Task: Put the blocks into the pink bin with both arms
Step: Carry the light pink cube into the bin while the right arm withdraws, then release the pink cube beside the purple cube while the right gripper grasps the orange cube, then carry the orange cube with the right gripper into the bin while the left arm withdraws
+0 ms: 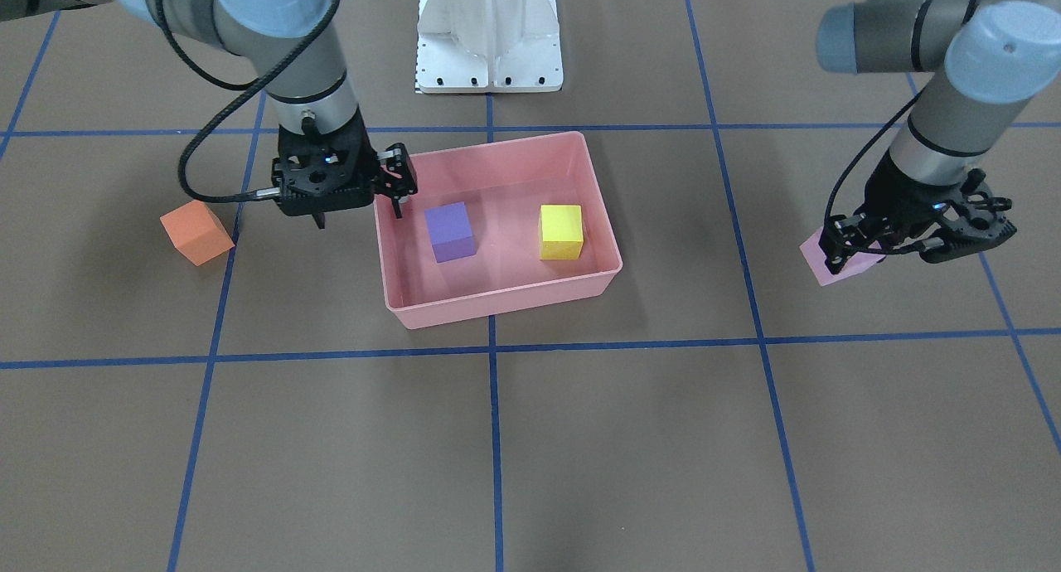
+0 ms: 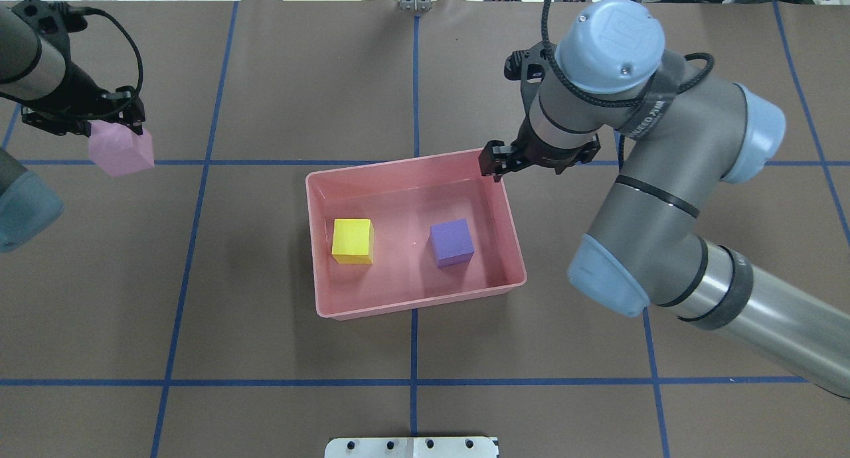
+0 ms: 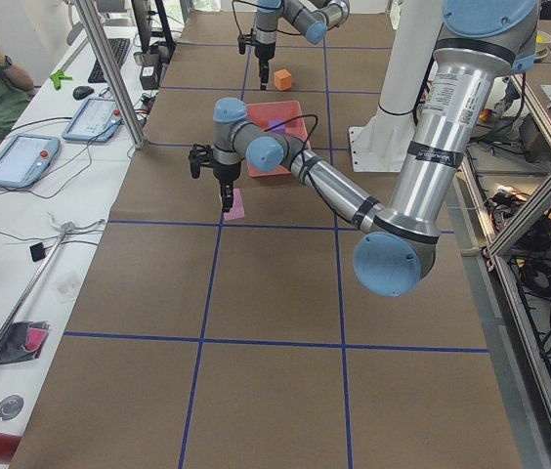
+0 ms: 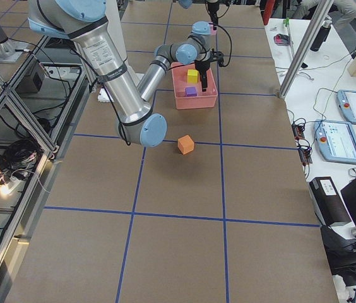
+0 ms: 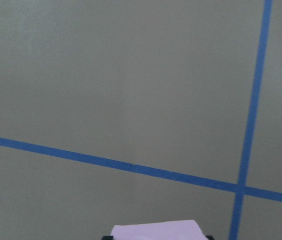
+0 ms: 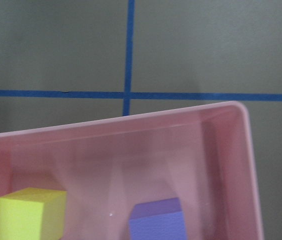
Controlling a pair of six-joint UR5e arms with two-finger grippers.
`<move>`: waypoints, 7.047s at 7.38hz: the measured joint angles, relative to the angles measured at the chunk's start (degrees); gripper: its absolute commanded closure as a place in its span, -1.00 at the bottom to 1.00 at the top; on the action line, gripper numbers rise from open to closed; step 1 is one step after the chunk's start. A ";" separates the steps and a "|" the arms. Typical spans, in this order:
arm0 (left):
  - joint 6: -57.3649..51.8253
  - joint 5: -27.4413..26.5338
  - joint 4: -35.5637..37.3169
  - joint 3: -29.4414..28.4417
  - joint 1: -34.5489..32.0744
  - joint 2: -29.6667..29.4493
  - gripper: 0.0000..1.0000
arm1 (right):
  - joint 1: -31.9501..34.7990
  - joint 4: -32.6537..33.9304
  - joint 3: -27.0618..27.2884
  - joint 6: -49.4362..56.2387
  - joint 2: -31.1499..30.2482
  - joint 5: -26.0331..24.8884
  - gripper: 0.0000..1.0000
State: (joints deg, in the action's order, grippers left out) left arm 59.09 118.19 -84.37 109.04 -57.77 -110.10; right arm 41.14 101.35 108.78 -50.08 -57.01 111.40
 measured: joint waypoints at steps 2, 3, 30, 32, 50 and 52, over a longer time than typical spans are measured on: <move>11.69 2.79 9.55 4.56 2.88 -10.08 1.00 | 2.50 -0.03 2.83 10.35 -6.53 0.00 -0.99; 19.00 2.19 10.98 5.49 7.41 -14.04 1.00 | 3.23 -0.50 3.83 14.41 -9.66 -0.09 -0.99; 35.48 -17.03 2.98 -11.97 29.67 -28.95 -1.00 | 3.21 -20.84 -3.69 26.42 -27.80 6.87 -0.98; 35.46 -17.03 2.98 -11.96 29.44 -28.91 -1.00 | 2.84 -20.84 -5.03 26.32 -26.63 7.26 0.96; -19.77 1.67 -14.39 -3.49 -3.63 10.40 -1.00 | -3.69 -4.09 -13.58 -13.97 14.88 4.58 -1.00; -19.44 1.39 -16.16 -4.53 -3.66 11.55 -1.00 | -3.87 -4.96 -13.59 -14.56 14.60 3.96 -1.00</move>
State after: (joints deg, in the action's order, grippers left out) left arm 39.65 119.59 -100.52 104.51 -61.43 -98.55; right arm 37.26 96.39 95.19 -64.63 -42.41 115.36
